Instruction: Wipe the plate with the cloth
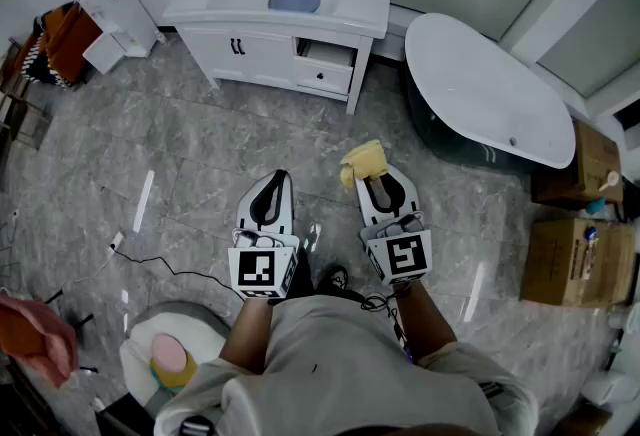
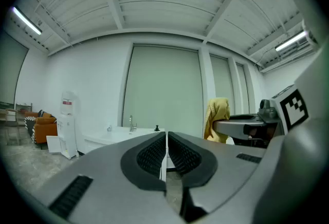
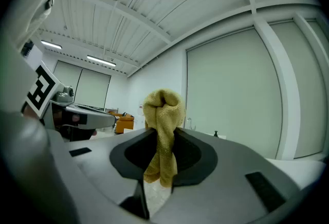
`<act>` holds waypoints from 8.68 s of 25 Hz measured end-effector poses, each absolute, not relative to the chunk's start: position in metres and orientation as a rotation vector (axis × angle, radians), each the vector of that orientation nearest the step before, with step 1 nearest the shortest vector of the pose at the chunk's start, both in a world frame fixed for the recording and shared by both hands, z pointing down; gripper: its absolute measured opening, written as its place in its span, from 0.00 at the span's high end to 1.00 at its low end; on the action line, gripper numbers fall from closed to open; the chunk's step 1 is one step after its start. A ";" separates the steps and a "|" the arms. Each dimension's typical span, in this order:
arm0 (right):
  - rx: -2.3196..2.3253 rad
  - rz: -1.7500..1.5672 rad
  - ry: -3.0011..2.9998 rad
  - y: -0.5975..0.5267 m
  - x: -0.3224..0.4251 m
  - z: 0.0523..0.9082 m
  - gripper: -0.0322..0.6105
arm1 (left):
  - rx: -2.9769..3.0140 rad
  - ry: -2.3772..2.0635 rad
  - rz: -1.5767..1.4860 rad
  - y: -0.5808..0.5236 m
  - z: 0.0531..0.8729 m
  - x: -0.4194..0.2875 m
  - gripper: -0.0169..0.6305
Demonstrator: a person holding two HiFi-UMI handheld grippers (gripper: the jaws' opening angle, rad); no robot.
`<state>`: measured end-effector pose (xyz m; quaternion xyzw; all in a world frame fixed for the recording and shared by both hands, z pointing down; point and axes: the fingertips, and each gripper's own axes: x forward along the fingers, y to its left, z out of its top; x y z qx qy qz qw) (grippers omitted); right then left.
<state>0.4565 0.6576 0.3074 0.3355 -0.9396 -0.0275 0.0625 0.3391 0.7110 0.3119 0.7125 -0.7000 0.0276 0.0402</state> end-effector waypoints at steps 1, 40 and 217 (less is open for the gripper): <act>1.008 -0.087 -2.841 0.656 0.450 0.308 0.82 | 2.185 -2.141 0.086 0.709 0.314 0.334 0.93; 1.063 -0.010 -2.793 0.367 0.190 0.343 0.82 | 2.200 -1.987 0.179 0.435 0.363 0.057 0.82; 0.217 0.626 -1.915 -0.098 -0.051 0.735 0.81 | 1.839 -1.085 0.693 -0.130 0.679 -0.121 0.91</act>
